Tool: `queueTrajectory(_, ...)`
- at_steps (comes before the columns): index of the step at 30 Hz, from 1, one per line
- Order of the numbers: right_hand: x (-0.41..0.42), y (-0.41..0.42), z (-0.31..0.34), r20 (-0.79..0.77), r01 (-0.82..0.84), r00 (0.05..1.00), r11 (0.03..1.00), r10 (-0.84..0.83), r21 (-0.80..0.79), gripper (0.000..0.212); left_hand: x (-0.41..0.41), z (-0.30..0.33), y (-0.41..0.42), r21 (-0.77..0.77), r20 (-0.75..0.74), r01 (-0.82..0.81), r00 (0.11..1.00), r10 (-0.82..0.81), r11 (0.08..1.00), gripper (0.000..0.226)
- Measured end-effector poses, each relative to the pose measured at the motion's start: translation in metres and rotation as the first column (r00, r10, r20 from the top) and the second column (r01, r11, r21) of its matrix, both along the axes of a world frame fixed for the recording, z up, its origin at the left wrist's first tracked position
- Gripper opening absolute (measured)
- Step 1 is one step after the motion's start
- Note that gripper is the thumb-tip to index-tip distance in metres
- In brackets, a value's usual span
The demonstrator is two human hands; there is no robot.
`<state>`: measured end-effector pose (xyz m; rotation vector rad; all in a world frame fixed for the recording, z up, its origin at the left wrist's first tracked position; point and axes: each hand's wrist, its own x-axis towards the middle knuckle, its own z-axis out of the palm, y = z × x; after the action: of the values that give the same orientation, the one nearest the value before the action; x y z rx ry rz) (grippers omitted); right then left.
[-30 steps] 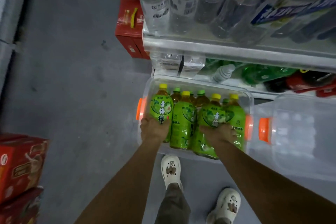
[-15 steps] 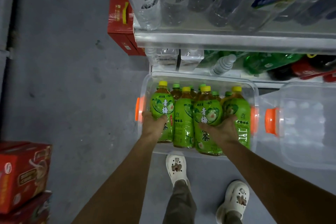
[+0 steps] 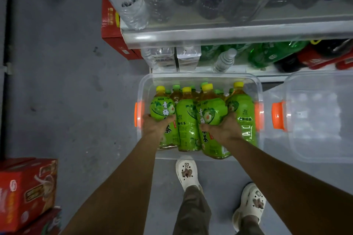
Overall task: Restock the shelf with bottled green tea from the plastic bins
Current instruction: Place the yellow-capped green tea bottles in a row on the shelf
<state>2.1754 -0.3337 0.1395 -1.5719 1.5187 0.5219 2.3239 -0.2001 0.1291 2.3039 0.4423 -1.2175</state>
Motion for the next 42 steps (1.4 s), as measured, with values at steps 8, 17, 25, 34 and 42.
queueTrajectory(8, -0.014, -0.020, 0.020, 0.119, 0.149, 0.977, 0.967, -0.176, 0.206, 0.117, 0.003, 0.015, -0.003, 0.026, -0.058, 0.104, 0.993, -0.102, 0.994, 0.118)
queueTrajectory(17, -0.095, -0.047, 0.105, 0.277, 0.316, 0.850, 0.856, -0.447, 0.410, 0.084, -0.051, 0.114, -0.013, -0.223, -0.121, -0.089, 0.991, 0.063, 0.971, 0.062)
queueTrajectory(25, -0.201, -0.096, 0.218, 0.458, 0.261, 0.730, 0.826, -0.508, 0.500, 0.078, -0.163, 0.240, -0.079, -0.576, -0.224, -0.169, 0.974, 0.044, 0.800, 0.081)
queueTrajectory(34, -0.368, -0.153, 0.359, 0.682, 0.261, 0.443, 0.811, -0.582, 0.523, 0.097, -0.316, 0.377, -0.154, -0.819, -0.261, -0.175, 0.962, -0.082, 0.547, 0.048)
queueTrajectory(42, -0.488, -0.199, 0.455, 0.834, 0.333, 0.281, 0.864, -0.474, 0.378, 0.106, -0.429, 0.470, -0.225, -0.915, -0.155, -0.093, 0.980, -0.127, 0.393, 0.078)
